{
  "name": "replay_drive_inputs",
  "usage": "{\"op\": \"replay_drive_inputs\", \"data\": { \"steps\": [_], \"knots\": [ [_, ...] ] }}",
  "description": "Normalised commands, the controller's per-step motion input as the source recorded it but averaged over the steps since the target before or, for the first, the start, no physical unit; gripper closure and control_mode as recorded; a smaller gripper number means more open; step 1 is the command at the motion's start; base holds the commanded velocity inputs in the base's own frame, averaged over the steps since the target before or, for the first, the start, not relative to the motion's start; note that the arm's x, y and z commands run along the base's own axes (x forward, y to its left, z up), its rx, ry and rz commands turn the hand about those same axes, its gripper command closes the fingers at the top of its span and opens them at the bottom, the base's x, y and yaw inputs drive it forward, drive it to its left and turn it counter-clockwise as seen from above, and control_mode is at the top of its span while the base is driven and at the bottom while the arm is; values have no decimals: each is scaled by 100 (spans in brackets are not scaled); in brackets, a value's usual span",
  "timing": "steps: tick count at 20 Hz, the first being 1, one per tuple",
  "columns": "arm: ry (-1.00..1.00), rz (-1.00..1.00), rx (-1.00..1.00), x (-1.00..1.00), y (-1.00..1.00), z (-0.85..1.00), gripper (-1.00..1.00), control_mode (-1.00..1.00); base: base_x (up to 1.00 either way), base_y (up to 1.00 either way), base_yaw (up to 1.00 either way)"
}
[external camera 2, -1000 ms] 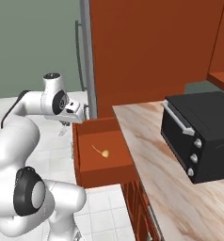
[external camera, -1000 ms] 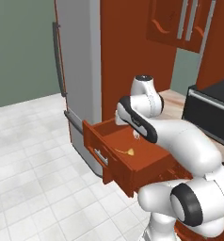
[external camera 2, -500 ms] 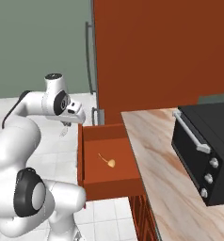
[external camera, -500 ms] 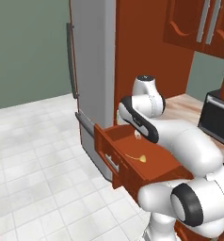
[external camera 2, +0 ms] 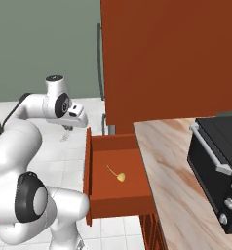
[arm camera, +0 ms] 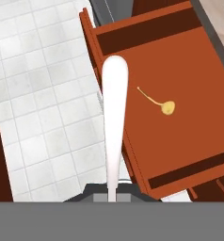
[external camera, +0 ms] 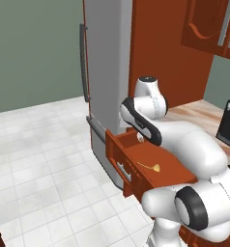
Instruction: Organize the utensils by type. Pick up the wooden spoons from the counter and place them in the open cabinet. Then pick up the metallic utensils from the counter and place them in the open drawer.
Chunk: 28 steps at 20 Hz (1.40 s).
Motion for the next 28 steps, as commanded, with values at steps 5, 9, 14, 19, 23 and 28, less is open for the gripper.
{"op": "replay_drive_inputs", "data": {
  "steps": [5,9,14,19,23,28],
  "knots": [
    [0,0,0,0,0,0,100,100,0,-8,0],
    [0,0,0,0,0,0,100,100,0,-10,0],
    [0,0,0,0,-10,0,100,-100,0,-4,0],
    [4,-1,-1,12,-32,-2,100,-100,0,0,0],
    [7,-5,-7,29,-38,-15,100,-100,0,0,0],
    [1,0,-11,34,-17,-48,100,-100,0,0,0]
  ]
}}
